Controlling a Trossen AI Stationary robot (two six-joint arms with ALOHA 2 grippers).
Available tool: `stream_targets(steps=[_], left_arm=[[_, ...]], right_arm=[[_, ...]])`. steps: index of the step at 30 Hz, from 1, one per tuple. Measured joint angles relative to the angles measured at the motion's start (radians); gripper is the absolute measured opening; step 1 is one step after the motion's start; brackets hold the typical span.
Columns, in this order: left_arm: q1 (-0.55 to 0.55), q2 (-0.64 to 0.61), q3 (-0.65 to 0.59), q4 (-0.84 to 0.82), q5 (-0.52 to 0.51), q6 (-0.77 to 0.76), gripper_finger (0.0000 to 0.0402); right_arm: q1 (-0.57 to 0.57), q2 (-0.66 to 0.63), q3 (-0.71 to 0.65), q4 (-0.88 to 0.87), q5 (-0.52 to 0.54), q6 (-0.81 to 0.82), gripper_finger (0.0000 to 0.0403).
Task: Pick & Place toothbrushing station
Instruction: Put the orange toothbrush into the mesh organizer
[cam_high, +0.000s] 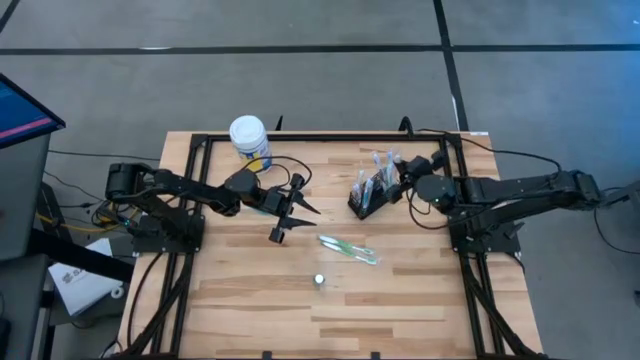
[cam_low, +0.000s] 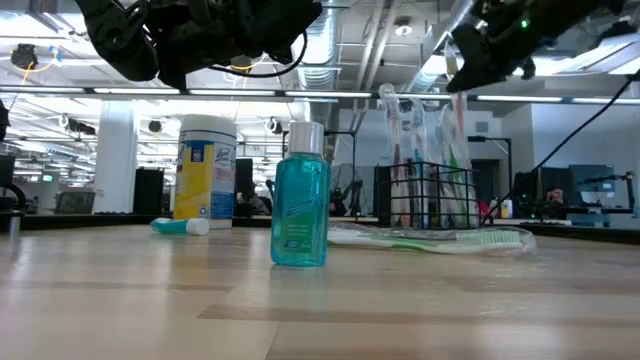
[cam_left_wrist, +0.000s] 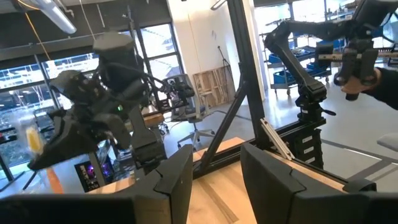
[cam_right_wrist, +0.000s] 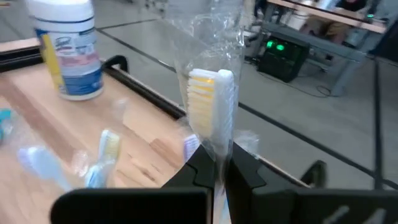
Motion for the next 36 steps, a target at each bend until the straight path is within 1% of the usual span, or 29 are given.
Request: stream_targets(steps=[2,5,9,23,29,32,36], left_arm=[[0.0,0.0,0.0,-0.001,0.0,0.0,0.0129],[0.0,0.0,0.0,-0.001,0.0,0.0,0.0129],[0.0,0.0,0.0,-0.002,0.0,0.0,0.0129],[0.0,0.0,0.0,-0.008,0.0,0.0,0.0129],[0.0,0.0,0.0,-0.008,0.0,0.0,0.0129],[0.0,0.0,0.0,-0.01,0.0,0.0,0.0129],[0.0,0.0,0.0,-0.011,0.0,0.0,0.0129]], right_arm=[[-0.017,-0.01,-0.052,0.085,-0.027,-0.03,0.0005],[-0.042,-0.03,-0.107,0.142,-0.059,-0.052,0.0005],[-0.061,-0.058,-0.134,0.156,-0.104,-0.055,0.0007],[-0.065,-0.059,-0.234,0.244,-0.105,-0.029,0.001],[-0.069,-0.059,-0.321,0.373,-0.107,-0.027,0.0011],[-0.069,-0.059,-0.346,0.404,-0.128,-0.031,0.0018],[-0.069,-0.051,-0.352,0.402,-0.13,-0.028,0.004]])
